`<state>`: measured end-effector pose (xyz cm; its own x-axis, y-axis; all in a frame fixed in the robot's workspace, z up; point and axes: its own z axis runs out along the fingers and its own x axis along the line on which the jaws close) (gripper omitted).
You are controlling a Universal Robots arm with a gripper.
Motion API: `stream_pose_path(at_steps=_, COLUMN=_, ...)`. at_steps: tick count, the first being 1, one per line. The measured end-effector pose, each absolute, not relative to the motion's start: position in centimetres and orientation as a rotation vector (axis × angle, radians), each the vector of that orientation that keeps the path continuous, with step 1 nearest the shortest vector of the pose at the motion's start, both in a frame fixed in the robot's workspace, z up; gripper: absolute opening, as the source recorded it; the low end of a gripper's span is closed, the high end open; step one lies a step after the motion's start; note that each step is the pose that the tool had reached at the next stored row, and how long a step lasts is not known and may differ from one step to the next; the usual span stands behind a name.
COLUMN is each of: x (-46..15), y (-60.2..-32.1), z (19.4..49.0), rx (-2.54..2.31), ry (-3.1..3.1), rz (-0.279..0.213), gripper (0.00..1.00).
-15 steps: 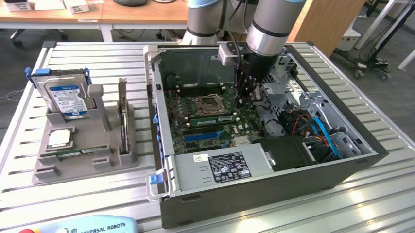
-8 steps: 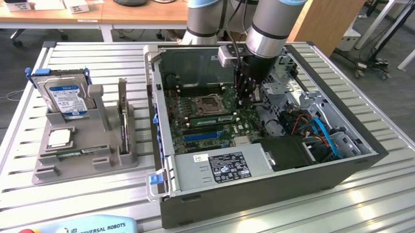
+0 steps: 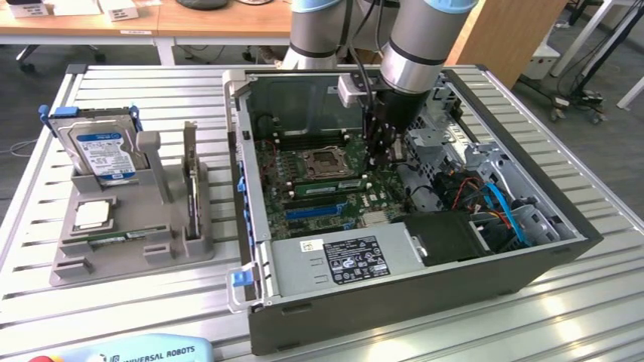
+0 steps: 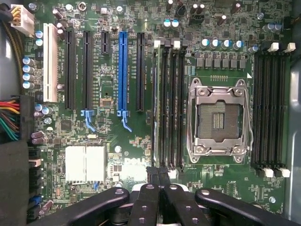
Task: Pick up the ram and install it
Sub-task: 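Press down the ram until it locks into place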
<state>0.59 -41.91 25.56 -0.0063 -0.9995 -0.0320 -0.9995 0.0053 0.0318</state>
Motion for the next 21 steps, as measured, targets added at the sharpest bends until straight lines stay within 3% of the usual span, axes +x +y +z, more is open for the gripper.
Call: stream_pose_path(at_steps=21, x=0.59, y=-41.91, z=24.57, rx=-2.214, ry=2.227, rz=0.072, gripper=0.10)
